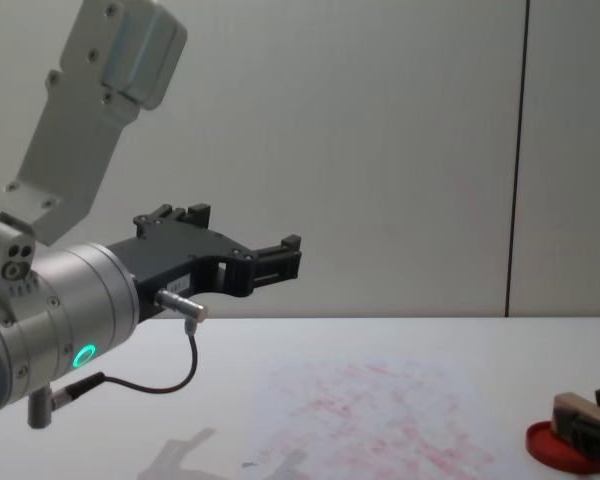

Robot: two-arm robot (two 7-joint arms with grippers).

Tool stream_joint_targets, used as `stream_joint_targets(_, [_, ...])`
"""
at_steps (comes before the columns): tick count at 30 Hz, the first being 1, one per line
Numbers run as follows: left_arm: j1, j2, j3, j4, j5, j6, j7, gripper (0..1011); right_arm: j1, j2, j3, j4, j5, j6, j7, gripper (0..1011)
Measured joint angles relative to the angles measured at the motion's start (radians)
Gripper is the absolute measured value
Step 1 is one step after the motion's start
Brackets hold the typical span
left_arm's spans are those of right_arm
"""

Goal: Use the one hand to pick up the stamp and affix it onto the A4 paper.

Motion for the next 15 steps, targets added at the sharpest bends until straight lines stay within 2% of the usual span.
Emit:
stream_joint_targets(1, [0.000,0.000,0.000,0.000,0.000,0.000,0.000,993,0.000,0.000,0.000,0.001,0.000,0.000,-0.001,465])
stream_joint_targets(9, [0.000,0.000,0.000,0.000,0.000,0.000,0.000,993,-0.002,-0.002,-0.001,0.002,-0.002,-0.009,-0.007,762])
stream_joint_targets(13, [0.000,0.000,0.000,0.000,0.000,0.000,0.000,993,-0.004,-0.002,-0.002,-0.006,-0.001,-0.020,-0.010,827])
stream_joint_targets(15, [0.000,0.000,0.000,0.000,0.000,0.000,0.000,993,-0.006,-0.002,-0.002,-0.014,-0.001,-0.029,-0.013,920])
